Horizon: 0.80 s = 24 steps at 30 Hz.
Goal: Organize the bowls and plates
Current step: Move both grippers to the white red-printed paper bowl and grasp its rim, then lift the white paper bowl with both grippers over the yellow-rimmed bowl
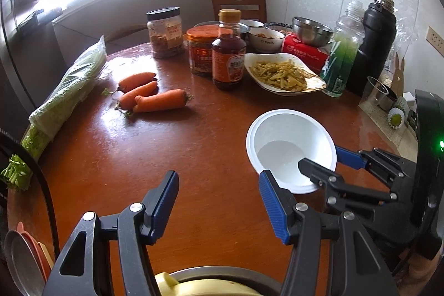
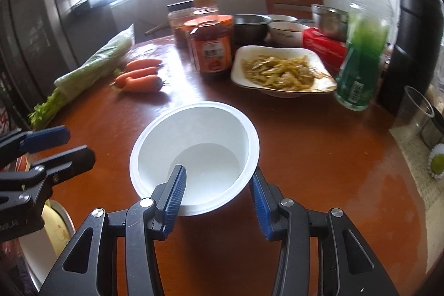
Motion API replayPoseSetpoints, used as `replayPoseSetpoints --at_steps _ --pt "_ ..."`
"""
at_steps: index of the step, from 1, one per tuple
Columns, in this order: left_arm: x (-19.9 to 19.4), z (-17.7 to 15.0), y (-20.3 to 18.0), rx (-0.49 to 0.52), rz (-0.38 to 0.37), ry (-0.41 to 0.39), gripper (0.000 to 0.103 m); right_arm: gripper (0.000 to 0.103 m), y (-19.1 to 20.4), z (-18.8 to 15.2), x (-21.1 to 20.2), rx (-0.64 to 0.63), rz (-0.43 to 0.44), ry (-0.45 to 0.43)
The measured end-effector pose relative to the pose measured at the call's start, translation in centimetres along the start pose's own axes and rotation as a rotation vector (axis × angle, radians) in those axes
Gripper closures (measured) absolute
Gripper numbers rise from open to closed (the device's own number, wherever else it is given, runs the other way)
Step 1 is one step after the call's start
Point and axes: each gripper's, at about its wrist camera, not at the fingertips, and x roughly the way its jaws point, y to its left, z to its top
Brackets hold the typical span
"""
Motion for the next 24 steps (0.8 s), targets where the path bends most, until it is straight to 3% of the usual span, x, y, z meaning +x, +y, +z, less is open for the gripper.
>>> replayPoseSetpoints --at_steps 15,24 --pt "0.6 -0.4 2.6 -0.042 0.029 0.022 0.043 0.055 5.0 -0.2 -0.1 -0.087 0.131 0.018" --pt "2.3 -0.2 3.8 -0.070 0.028 0.073 0.043 0.055 6.6 -0.3 0.0 -0.118 0.165 0.026"
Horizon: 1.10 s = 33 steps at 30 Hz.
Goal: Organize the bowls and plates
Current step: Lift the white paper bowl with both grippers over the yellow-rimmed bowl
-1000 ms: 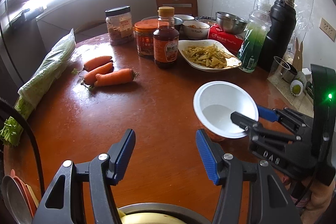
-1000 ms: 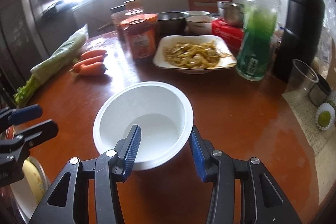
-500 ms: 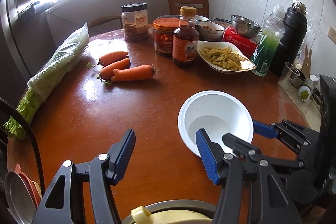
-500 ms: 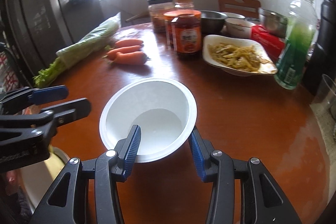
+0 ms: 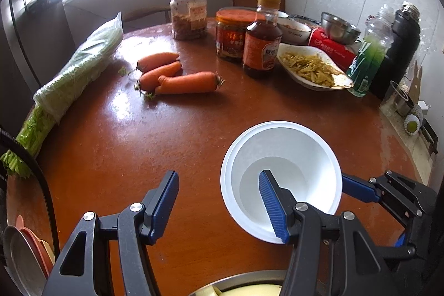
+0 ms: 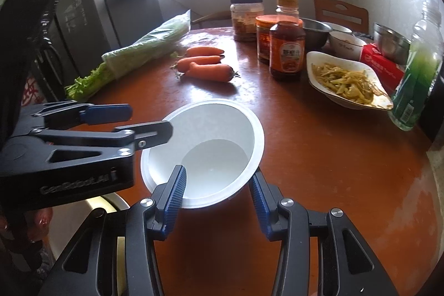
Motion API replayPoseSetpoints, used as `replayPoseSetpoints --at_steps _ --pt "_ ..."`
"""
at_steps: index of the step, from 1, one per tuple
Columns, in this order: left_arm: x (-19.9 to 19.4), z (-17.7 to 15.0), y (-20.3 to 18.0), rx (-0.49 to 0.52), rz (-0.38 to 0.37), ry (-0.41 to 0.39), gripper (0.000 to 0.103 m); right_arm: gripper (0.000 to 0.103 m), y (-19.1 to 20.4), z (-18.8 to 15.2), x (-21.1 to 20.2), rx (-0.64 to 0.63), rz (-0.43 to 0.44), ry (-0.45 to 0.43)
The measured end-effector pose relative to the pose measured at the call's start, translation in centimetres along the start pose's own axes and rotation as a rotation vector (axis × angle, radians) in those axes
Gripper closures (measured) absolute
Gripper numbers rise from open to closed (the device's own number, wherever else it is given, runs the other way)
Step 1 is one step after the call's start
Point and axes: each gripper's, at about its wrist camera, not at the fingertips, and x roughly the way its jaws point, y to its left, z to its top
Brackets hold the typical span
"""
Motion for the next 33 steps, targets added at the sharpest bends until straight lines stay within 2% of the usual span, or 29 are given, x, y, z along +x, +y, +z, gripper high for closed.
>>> replayPoseSetpoints --at_steps 3,11,14,22,26,33 --pt "0.9 0.1 0.6 -0.028 0.024 0.024 0.043 0.055 0.1 0.0 0.2 0.000 0.013 0.000" --pt "1.4 0.1 1.1 -0.045 0.003 0.039 0.045 0.055 0.0 -0.1 0.6 0.010 0.007 0.003" --pt "1.5 0.2 1.0 -0.038 -0.002 0.044 0.050 0.055 0.0 0.0 0.6 0.011 0.009 -0.002" --pt "1.5 0.3 0.2 -0.007 -0.037 0.042 0.076 0.058 0.4 0.0 0.8 0.004 0.032 -0.002" --pt "1.5 0.2 0.3 -0.007 -0.022 0.040 0.082 0.059 0.5 0.0 0.9 0.011 0.032 -0.003" --pt "1.0 -0.1 0.4 -0.007 -0.029 0.029 0.082 0.064 0.3 0.1 0.7 0.027 0.023 -0.012"
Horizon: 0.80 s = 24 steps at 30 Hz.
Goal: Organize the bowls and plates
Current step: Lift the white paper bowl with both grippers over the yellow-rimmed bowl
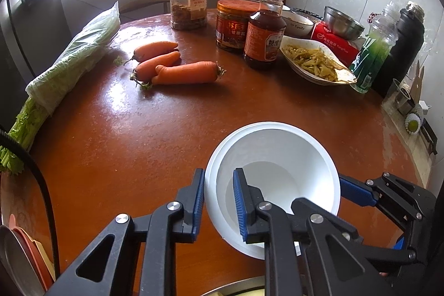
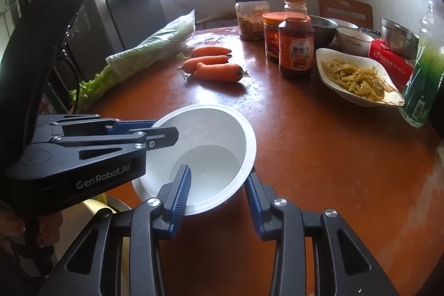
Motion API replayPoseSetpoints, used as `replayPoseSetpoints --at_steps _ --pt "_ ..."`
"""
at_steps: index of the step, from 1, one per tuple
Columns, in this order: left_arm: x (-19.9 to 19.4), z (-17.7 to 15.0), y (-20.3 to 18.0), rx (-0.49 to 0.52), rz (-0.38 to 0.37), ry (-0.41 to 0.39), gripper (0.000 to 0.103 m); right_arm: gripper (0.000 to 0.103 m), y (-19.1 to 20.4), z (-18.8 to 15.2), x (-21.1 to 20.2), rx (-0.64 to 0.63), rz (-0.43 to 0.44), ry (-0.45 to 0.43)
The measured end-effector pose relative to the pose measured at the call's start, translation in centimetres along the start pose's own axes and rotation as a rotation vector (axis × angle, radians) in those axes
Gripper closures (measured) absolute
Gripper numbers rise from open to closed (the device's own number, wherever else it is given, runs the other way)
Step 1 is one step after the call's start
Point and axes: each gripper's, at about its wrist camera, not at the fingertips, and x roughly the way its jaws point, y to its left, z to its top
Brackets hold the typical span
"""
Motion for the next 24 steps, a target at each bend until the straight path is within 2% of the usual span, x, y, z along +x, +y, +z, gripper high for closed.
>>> replayPoseSetpoints --at_steps 10,24 --pt "-1.6 -0.3 0.4 -0.017 -0.015 -0.028 0.082 0.065 0.4 0.2 -0.8 0.010 0.001 -0.023" --pt "-6.7 -0.8 0.7 -0.017 -0.028 -0.123 0.082 0.065 2.5 0.8 -4.1 -0.011 0.006 -0.093"
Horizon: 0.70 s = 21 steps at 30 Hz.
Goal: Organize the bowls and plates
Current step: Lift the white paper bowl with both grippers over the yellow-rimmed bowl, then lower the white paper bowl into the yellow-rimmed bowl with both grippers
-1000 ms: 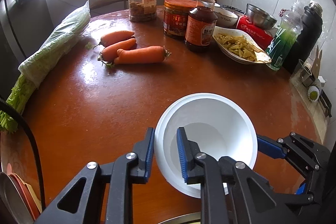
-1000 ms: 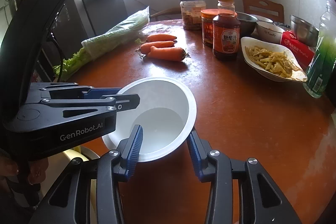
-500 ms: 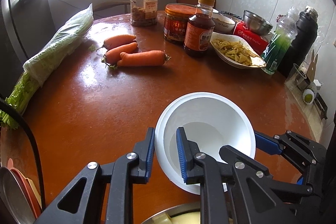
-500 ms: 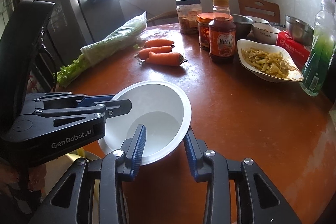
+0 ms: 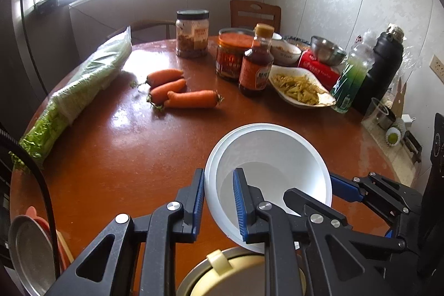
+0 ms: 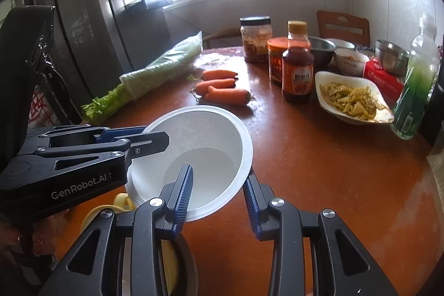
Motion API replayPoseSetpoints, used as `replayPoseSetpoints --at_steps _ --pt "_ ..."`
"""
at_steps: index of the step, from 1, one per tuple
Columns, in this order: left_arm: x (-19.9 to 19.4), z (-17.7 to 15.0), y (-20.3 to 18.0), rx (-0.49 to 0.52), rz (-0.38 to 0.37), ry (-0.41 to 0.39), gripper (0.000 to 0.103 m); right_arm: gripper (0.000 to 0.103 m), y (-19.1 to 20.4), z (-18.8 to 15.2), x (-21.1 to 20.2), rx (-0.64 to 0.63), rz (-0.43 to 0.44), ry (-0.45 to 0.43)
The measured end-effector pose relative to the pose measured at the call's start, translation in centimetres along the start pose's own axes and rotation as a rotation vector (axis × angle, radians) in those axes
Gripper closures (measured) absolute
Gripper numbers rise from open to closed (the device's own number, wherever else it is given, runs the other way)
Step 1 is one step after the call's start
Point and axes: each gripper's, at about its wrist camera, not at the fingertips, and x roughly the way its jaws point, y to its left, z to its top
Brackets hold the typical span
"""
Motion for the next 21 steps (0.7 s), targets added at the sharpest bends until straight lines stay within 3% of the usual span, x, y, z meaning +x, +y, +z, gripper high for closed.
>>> replayPoseSetpoints --at_steps 21 --pt "-8.5 -2.5 0.2 -0.001 0.012 -0.118 0.082 0.065 4.8 -0.5 -6.8 -0.062 0.016 -0.114"
